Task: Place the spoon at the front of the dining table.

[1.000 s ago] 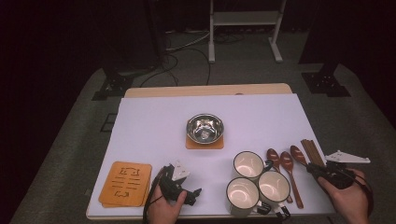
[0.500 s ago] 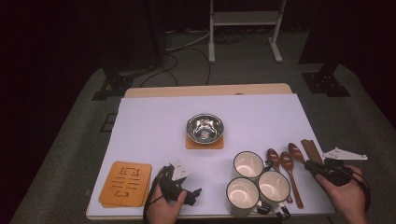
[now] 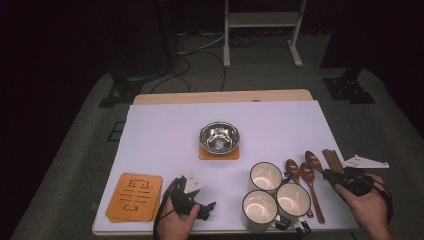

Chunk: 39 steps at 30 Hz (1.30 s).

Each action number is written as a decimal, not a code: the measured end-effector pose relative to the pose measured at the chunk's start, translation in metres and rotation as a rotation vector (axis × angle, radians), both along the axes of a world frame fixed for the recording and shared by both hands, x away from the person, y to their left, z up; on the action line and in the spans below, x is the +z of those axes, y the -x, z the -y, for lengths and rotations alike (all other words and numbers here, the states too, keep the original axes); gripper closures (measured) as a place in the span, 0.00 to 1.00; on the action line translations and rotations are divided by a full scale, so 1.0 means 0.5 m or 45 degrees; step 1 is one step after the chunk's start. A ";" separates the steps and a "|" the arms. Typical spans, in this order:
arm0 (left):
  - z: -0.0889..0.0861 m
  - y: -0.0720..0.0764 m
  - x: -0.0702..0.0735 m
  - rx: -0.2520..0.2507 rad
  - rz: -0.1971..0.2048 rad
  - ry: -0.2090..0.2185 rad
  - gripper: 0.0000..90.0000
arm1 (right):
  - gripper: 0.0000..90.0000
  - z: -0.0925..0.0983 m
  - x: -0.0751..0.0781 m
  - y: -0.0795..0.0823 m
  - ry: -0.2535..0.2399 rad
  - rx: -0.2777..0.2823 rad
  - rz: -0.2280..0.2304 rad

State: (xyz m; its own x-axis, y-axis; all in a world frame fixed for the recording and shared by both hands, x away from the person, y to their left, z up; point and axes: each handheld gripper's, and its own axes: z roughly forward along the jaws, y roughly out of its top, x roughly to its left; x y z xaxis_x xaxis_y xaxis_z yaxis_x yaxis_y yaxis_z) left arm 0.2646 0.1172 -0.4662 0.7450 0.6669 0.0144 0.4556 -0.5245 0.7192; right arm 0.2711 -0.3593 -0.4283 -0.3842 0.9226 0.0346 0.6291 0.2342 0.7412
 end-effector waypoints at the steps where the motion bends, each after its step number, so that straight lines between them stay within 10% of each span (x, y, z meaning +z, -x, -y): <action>1: 0.000 0.000 0.000 0.000 0.001 0.000 0.00 | 0.91 -0.001 0.001 -0.001 0.004 0.002 0.001; 39: 0.000 0.000 0.000 0.000 0.001 -0.001 0.00 | 0.91 -0.033 0.011 -0.031 0.011 0.067 0.021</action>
